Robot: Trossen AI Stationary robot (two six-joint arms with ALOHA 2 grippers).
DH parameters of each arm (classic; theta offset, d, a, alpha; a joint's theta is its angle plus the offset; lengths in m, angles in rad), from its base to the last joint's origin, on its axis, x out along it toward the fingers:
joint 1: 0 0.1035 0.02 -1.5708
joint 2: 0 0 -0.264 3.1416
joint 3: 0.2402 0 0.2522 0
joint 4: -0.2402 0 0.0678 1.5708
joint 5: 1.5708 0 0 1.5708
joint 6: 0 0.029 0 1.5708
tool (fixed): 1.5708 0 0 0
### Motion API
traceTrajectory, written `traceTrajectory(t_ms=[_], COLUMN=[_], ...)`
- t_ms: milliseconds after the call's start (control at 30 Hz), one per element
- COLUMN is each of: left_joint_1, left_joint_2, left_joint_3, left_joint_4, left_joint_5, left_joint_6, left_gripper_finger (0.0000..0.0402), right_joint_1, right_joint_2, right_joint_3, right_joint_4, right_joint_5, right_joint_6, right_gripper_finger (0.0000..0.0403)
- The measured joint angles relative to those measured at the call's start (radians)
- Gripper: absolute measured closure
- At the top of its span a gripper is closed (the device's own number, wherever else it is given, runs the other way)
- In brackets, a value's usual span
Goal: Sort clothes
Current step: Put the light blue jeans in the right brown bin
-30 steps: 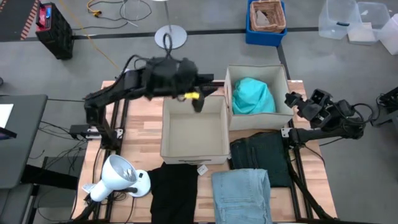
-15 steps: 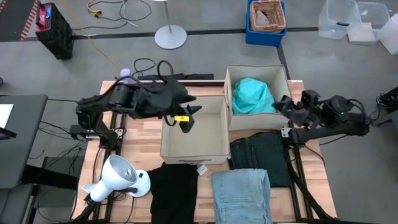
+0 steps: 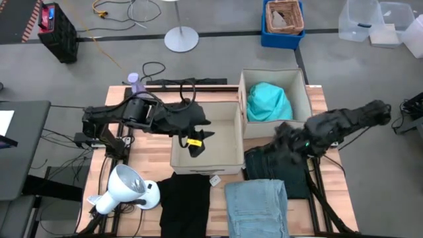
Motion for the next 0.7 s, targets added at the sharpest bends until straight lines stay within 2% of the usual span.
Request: traceTrajectory(t_ms=[200, 400, 600, 700], left_joint_1=[-0.001, -0.001, -0.012, -0.029], left_joint_2=[0.001, 0.003, 0.003, -0.006], left_joint_3=[-0.001, -0.001, -0.001, -0.058], left_joint_4=[0.003, 0.028, 0.071, 0.155], left_joint_5=[0.025, 0.029, 0.028, 0.021], left_joint_6=[0.046, 0.111, 0.135, 0.153], left_gripper_finger=[0.0224, 0.0224, 0.0224, 0.0224], right_joint_1=[0.151, 0.262, 0.328, 0.341], right_joint_2=[0.189, 0.328, 0.436, 0.476], right_joint_3=[0.103, 0.114, 0.114, 0.114], right_joint_4=[-0.210, -0.345, -0.468, -0.491], right_joint_5=[0.013, 0.049, 0.134, 0.161], right_joint_6=[0.167, 0.311, 0.417, 0.439], right_gripper_finger=[0.0117, 0.0117, 0.0117, 0.0117])
